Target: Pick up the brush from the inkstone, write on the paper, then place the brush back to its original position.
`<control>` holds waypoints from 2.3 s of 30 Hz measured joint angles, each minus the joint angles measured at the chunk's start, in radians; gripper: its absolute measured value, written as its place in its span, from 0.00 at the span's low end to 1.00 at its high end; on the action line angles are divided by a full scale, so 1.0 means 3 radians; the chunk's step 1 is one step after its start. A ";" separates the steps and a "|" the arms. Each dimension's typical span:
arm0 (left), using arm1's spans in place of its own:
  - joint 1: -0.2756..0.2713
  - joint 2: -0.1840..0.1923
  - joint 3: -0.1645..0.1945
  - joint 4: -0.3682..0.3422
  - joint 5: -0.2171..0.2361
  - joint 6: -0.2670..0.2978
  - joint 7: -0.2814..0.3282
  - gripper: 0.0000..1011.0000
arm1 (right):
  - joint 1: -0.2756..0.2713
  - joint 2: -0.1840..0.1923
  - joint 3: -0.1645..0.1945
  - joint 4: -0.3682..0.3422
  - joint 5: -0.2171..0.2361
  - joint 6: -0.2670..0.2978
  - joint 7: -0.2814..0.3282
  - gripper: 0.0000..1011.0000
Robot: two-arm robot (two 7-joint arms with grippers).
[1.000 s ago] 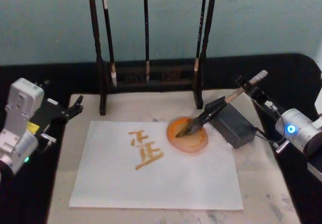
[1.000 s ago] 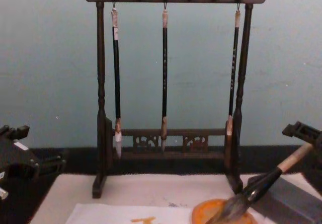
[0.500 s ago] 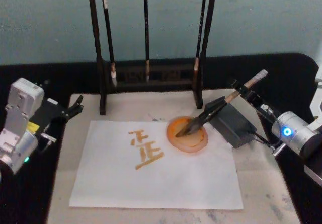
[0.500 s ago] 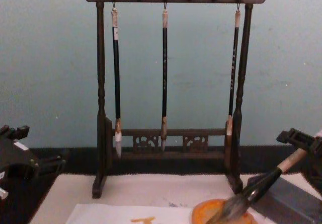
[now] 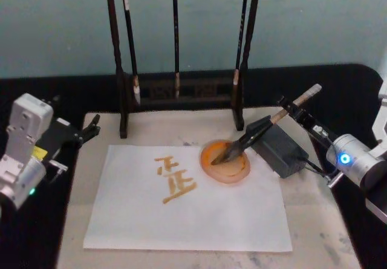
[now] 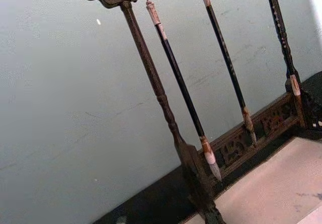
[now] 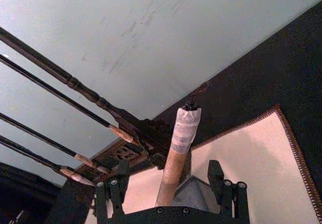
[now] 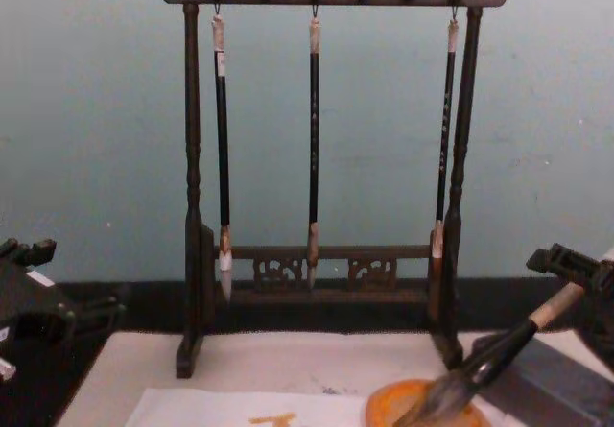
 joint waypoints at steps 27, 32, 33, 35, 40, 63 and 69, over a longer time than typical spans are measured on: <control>0.0000 0.0000 0.0000 0.0000 0.0000 0.0000 0.0000 1.00 | -0.0001 -0.0006 0.0010 0.0000 -0.0004 0.0012 -0.0007 0.27; 0.0000 0.0000 0.0000 0.0000 0.0000 0.0000 0.0000 1.00 | -0.0001 -0.0006 0.0010 -0.0001 -0.0003 0.0012 -0.0005 0.18; 0.0000 0.0000 0.0000 0.0000 0.0000 0.0000 0.0000 1.00 | -0.0001 -0.0006 0.0010 -0.0001 -0.0003 0.0012 -0.0005 0.18; 0.0000 0.0000 0.0000 0.0000 0.0000 0.0000 0.0000 1.00 | -0.0001 -0.0006 0.0010 -0.0001 -0.0003 0.0011 -0.0005 0.18; 0.0000 0.0000 0.0000 0.0000 0.0000 0.0000 0.0000 1.00 | -0.0001 -0.0006 0.0010 0.0000 -0.0004 0.0011 -0.0006 0.18; 0.0000 0.0000 0.0000 0.0000 0.0000 0.0000 0.0000 1.00 | 0.0037 0.0094 -0.0105 -0.0147 0.0085 -0.0154 0.0105 0.17; 0.0000 0.0000 0.0000 0.0000 0.0000 0.0000 0.0000 1.00 | 0.0066 0.0186 -0.0200 -0.0285 0.0011 -0.0275 0.0201 0.17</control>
